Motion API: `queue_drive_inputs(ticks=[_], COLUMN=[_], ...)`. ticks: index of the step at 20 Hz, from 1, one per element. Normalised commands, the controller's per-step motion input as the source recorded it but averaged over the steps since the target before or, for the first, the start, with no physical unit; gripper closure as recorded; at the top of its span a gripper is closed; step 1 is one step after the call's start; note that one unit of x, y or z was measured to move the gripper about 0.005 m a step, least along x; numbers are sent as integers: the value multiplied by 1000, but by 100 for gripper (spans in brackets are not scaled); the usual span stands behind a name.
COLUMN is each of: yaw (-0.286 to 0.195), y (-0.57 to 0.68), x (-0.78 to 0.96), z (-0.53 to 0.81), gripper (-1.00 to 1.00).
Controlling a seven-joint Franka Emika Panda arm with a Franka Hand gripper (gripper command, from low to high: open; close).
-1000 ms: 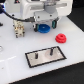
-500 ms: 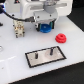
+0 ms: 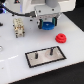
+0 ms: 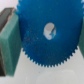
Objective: Insert the blue gear onto the right peg, followed by the red gear
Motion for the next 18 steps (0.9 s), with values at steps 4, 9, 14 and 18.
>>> queue_drive_inputs(ticks=[4,9,14,18], yaw=[0,0,0,0], y=[-100,-121,-156,-160], x=[806,808,820,823], z=[528,476,445,354], gripper=[100,100,100,100])
